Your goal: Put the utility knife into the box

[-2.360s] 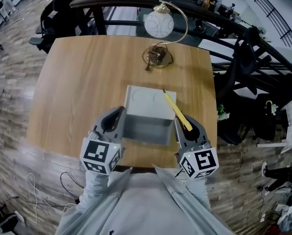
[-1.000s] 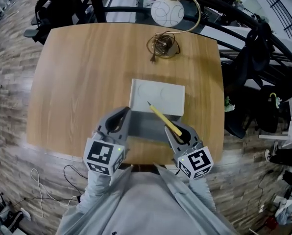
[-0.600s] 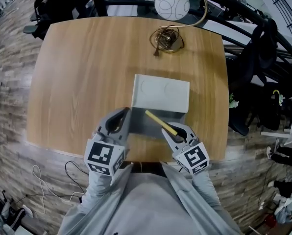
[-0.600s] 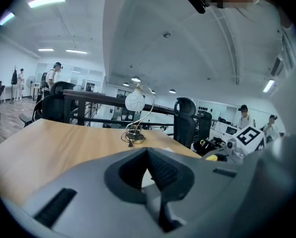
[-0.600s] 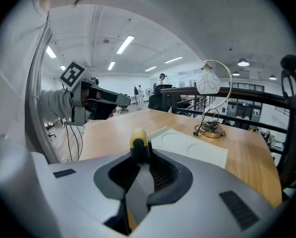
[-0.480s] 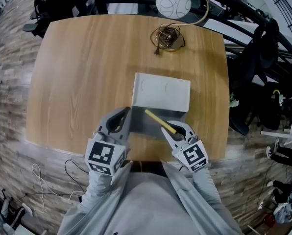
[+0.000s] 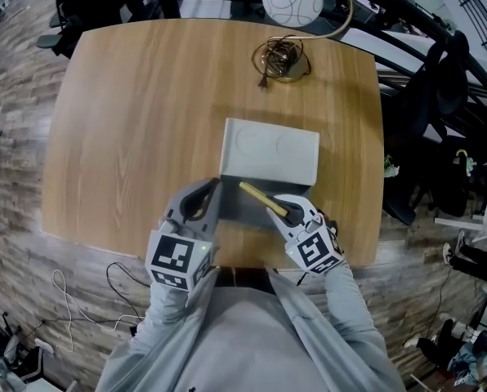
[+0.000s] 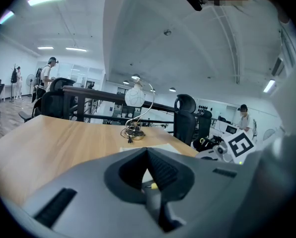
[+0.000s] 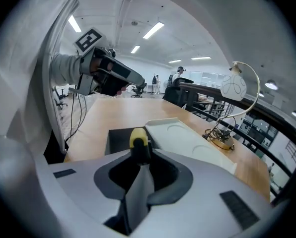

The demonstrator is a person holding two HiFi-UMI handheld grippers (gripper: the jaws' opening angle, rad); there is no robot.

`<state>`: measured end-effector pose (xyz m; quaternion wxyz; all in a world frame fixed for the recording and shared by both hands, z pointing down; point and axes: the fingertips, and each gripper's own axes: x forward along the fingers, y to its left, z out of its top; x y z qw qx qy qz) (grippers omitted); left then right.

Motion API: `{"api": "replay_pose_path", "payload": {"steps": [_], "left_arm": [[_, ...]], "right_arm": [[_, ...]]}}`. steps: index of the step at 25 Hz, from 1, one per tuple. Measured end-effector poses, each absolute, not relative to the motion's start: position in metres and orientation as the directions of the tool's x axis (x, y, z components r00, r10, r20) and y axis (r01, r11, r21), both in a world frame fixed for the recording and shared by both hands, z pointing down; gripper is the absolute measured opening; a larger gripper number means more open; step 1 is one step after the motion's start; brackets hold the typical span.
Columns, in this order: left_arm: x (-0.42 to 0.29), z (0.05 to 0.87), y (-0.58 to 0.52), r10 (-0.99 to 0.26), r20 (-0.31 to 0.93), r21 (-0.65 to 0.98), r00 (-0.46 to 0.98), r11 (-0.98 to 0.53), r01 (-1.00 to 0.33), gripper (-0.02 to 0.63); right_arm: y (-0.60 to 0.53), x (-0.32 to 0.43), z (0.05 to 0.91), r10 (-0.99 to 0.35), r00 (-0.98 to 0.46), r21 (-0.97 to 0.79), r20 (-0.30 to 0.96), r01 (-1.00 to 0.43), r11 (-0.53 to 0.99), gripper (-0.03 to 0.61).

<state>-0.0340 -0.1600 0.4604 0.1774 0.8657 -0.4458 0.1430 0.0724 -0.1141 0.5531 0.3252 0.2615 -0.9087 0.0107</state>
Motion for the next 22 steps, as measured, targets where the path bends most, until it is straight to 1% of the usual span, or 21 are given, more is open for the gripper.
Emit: {"api": "replay_pose_path", "payload": {"steps": [8, 11, 17, 22], "left_arm": [[-0.037, 0.466, -0.156, -0.716, 0.417, 0.181, 0.56, -0.538, -0.823, 0.018], [-0.038, 0.462, -0.16, -0.73, 0.398, 0.175, 0.556, -0.534, -0.827, 0.018], [-0.044, 0.464, -0.157, -0.735, 0.396, 0.174, 0.55, -0.528, -0.831, 0.018], [-0.043, 0.465, -0.156, -0.736, 0.394, 0.179, 0.55, -0.525, -0.832, 0.018]], "right_arm": [[-0.121, 0.075, 0.576, -0.46, -0.587, 0.339, 0.666, -0.312, 0.888, 0.069], [-0.123, 0.078, 0.586, -0.462, -0.558, 0.375, 0.689, -0.271, 0.886, 0.071], [-0.123, 0.086, 0.608, -0.438, -0.466, 0.375, 0.769, -0.227, 0.899, 0.074], [-0.124, 0.09, 0.617, -0.406, -0.412, 0.327, 0.816, -0.25, 0.911, 0.074]]}}
